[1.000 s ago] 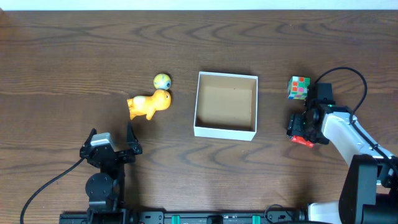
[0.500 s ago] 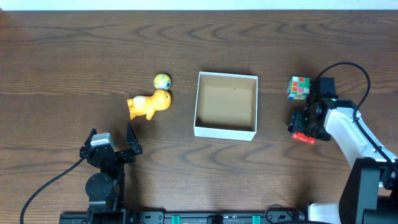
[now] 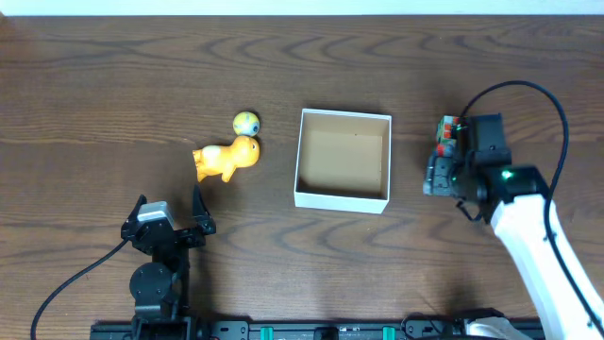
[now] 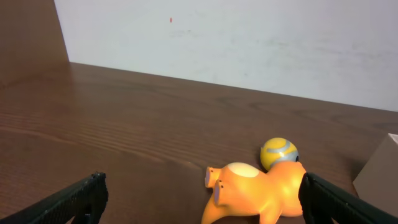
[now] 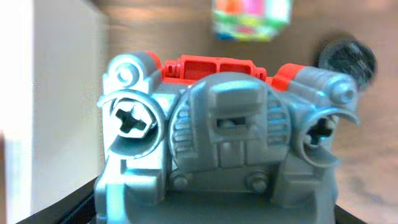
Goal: Pack container
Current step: 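Lift the toy robot with the right gripper and carry it into the box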
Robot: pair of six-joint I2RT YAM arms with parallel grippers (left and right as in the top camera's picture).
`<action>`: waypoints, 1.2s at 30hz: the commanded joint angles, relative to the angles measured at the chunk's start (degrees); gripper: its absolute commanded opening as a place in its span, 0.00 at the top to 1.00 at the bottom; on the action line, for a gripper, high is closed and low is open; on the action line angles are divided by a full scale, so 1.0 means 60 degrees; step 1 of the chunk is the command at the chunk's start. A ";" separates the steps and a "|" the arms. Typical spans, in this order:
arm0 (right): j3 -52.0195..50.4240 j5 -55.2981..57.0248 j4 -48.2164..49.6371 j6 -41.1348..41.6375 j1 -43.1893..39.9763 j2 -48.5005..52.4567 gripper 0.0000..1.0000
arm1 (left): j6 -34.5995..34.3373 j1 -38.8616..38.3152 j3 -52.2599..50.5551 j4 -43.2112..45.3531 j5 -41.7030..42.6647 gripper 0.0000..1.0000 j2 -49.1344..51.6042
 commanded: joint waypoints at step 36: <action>0.0255 0.0284 0.3424 0.2543 0.4186 0.2069 0.39 | 0.0058 0.0033 -0.0200 -0.0353 -0.0087 0.02 -0.0051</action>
